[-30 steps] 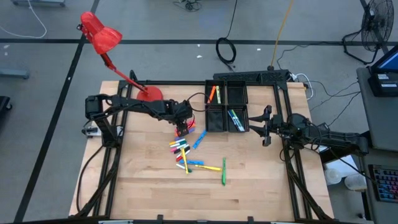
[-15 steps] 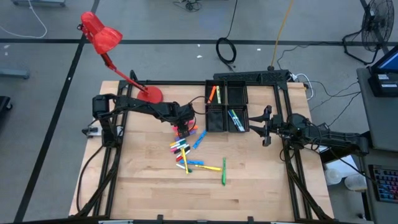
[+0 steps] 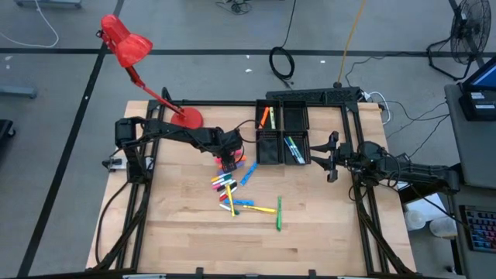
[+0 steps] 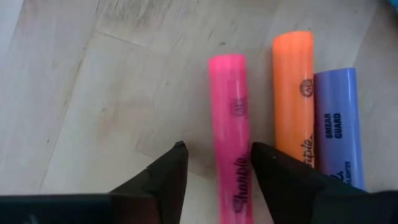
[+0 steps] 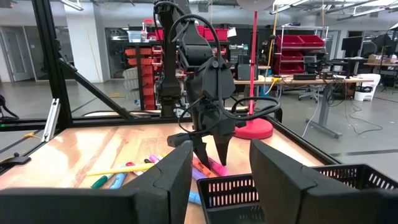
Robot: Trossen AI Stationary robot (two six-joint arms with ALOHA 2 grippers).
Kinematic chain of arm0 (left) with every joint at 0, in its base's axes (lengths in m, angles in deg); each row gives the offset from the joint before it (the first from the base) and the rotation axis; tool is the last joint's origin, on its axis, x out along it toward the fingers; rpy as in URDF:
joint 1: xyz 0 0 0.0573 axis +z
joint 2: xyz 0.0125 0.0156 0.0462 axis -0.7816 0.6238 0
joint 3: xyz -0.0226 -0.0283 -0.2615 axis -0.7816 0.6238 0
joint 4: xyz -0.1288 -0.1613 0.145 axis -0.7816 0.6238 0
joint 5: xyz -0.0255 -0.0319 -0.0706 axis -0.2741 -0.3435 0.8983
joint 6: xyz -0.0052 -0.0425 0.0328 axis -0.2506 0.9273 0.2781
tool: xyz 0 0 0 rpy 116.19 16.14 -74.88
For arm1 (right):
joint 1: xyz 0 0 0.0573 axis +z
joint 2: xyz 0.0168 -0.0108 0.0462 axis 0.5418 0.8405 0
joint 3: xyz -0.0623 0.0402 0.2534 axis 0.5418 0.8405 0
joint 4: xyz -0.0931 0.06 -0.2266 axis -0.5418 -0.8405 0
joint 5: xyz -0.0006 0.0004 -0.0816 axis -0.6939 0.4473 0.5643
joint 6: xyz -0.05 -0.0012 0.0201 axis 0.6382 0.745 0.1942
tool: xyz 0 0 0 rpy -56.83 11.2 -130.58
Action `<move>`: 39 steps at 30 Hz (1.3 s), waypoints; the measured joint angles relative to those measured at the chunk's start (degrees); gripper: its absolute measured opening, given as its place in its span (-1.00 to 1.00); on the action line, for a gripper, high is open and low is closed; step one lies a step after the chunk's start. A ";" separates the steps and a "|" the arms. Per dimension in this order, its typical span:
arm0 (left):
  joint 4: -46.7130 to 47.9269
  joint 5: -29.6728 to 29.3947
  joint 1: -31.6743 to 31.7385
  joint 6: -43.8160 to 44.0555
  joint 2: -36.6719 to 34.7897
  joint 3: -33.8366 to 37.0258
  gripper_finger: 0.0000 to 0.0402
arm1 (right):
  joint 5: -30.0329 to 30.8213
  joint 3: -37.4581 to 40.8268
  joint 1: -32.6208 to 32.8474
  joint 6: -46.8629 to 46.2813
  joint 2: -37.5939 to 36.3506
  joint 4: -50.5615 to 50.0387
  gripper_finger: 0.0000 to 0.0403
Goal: Pick & Place Markers
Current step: Put the pink highlighter pen into the top left black bin
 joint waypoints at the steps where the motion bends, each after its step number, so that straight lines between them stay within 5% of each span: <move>1: 0.00 0.03 0.00 0.02 0.00 0.01 -0.10 | 0.00 -0.01 -0.02 0.00 0.00 0.01 -0.28; 9: 0.20 1.39 -0.10 0.06 0.00 0.00 -0.69 | -0.01 0.00 -0.01 0.01 0.00 0.01 -0.28; 19: -0.55 1.58 0.00 -0.50 -1.47 0.16 -0.70 | -0.01 -0.01 0.00 0.00 0.00 0.00 -0.28; 29: -2.97 -1.78 0.60 -1.56 -12.02 0.34 -0.70 | 0.01 -0.01 -0.01 -0.01 0.04 0.00 -0.28; 39: -14.53 -1.38 0.71 -5.57 -17.36 0.26 -0.68 | 0.01 -0.01 0.00 -0.01 0.04 -0.02 -0.28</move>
